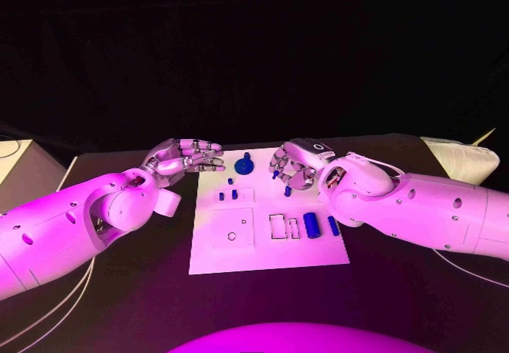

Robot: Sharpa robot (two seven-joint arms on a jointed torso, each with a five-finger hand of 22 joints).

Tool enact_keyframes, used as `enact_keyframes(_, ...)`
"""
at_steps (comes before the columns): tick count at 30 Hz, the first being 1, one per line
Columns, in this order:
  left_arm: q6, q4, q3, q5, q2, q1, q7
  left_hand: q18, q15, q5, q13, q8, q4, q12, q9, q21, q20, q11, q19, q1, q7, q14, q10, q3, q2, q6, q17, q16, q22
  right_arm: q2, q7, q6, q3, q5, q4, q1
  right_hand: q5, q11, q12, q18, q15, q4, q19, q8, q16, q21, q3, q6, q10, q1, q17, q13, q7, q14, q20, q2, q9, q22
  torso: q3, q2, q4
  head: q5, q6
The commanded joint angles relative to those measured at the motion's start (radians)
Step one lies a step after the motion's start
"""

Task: Assemble the parts on the task board

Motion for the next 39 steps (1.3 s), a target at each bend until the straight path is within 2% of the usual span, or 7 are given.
enact_keyframes(1, -0.004, -0.002, 0.001, 0.007, 0.004, 0.000, 0.006, 0.006, 0.000, -0.002, 0.000, 0.002, -0.001, 0.006, -0.001, -0.005, 0.002, -0.002, 0.007, 0.010, 0.001, 0.004, -0.003, -0.003, 0.001, 0.003, 0.001, 0.005, -0.001, 0.022, -0.002, 0.004, -0.004, -0.096, 0.012, -0.003, 0.004, -0.015, -0.002, -0.012, -0.008, -0.007, 0.000, 0.002, -0.002, 0.005, 0.002, 0.006, 0.016, -0.012, 0.001, 0.001, 0.004, 0.037, -0.009, 0.001, 0.001, 0.001, -0.0017, -0.002, -0.0012, 0.022, -0.005)
enact_keyframes(5, -0.010, -0.006, 0.001, 0.010, 0.008, 0.000, 0.009, 0.006, 0.000, -0.002, 0.000, 0.002, -0.001, 0.006, -0.002, -0.005, 0.002, -0.002, 0.007, 0.010, 0.001, 0.004, -0.004, -0.003, 0.000, 0.002, 0.001, 0.005, -0.001, 0.058, -0.007, 0.012, -0.015, -0.137, 0.011, -0.010, 0.004, -0.015, -0.002, -0.012, -0.008, -0.007, 0.000, 0.002, -0.002, 0.004, 0.002, 0.006, 0.017, -0.012, 0.000, 0.001, 0.004, 0.037, -0.009, 0.001, 0.001, 0.000, -0.0040, -0.005, -0.0003, 0.042, -0.012)
enact_keyframes(8, -0.017, -0.007, 0.001, 0.011, 0.011, 0.000, 0.009, 0.006, 0.000, -0.002, 0.000, 0.002, -0.001, 0.006, -0.002, -0.005, 0.002, -0.002, 0.007, 0.010, 0.001, 0.004, -0.004, -0.003, 0.000, 0.002, 0.001, 0.005, -0.001, 0.082, -0.010, 0.018, -0.022, -0.160, 0.004, -0.021, 0.004, -0.015, -0.002, -0.012, -0.008, -0.008, 0.000, 0.001, -0.002, 0.004, 0.003, 0.006, 0.017, -0.011, 0.000, 0.001, 0.003, 0.037, -0.009, 0.001, 0.001, 0.000, -0.0054, -0.006, 0.0006, 0.049, -0.018)
enact_keyframes(13, -0.029, -0.006, 0.001, 0.012, 0.015, 0.000, 0.008, 0.006, 0.001, -0.002, 0.000, 0.002, -0.001, 0.006, -0.002, -0.005, 0.002, -0.002, 0.008, 0.010, 0.001, 0.003, -0.004, -0.004, 0.000, 0.002, 0.001, 0.004, -0.002, 0.119, -0.013, 0.029, -0.030, -0.185, -0.010, -0.047, 0.004, -0.015, -0.002, -0.012, -0.008, -0.008, 0.000, 0.001, -0.002, 0.004, 0.003, 0.006, 0.017, -0.011, 0.000, 0.001, 0.003, 0.037, -0.009, 0.001, 0.001, 0.000, -0.0033, -0.003, 0.0006, 0.056, -0.027)
enact_keyframes(19, -0.034, -0.003, 0.001, 0.014, 0.020, 0.000, 0.006, 0.006, 0.001, -0.002, 0.000, 0.002, -0.001, 0.006, -0.002, -0.005, 0.002, -0.002, 0.008, 0.010, 0.001, 0.003, -0.005, -0.004, 0.001, 0.003, 0.002, 0.004, -0.002, 0.153, -0.012, 0.041, -0.039, -0.197, -0.031, -0.076, 0.005, -0.015, -0.002, -0.012, -0.008, -0.008, -0.001, 0.001, -0.003, 0.003, 0.003, 0.006, 0.017, -0.012, -0.002, 0.001, 0.003, 0.037, -0.009, 0.001, 0.001, 0.000, -0.0036, -0.003, 0.0011, 0.067, -0.042)
enact_keyframes(28, -0.032, 0.001, 0.001, 0.015, 0.021, 0.000, 0.004, 0.006, 0.001, -0.002, 0.000, 0.002, -0.001, 0.007, -0.002, -0.005, 0.002, -0.002, 0.009, 0.010, 0.001, 0.003, -0.005, -0.004, 0.001, 0.003, 0.002, 0.005, -0.003, 0.167, -0.018, 0.048, -0.045, -0.220, -0.049, -0.096, 0.005, -0.015, -0.003, -0.012, -0.008, -0.009, -0.001, 0.001, -0.004, 0.003, 0.004, 0.005, 0.016, -0.012, -0.003, 0.001, 0.004, 0.037, -0.009, 0.001, 0.001, 0.001, -0.0029, -0.003, -0.0001, 0.077, -0.057)
enact_keyframes(39, -0.029, 0.002, 0.001, 0.015, 0.022, 0.000, 0.003, 0.006, 0.001, -0.002, 0.000, 0.003, -0.001, 0.007, -0.002, -0.005, 0.002, -0.002, 0.010, 0.011, 0.001, 0.002, -0.005, -0.004, 0.001, 0.004, 0.002, 0.005, -0.004, 0.173, -0.028, 0.049, -0.050, -0.248, -0.053, -0.109, 0.005, -0.015, -0.004, -0.012, -0.008, -0.010, -0.001, 0.000, -0.004, 0.004, 0.004, 0.005, 0.016, -0.012, -0.003, 0.001, 0.004, 0.037, -0.009, 0.002, 0.001, 0.002, -0.0028, -0.003, -0.0013, 0.084, -0.063)
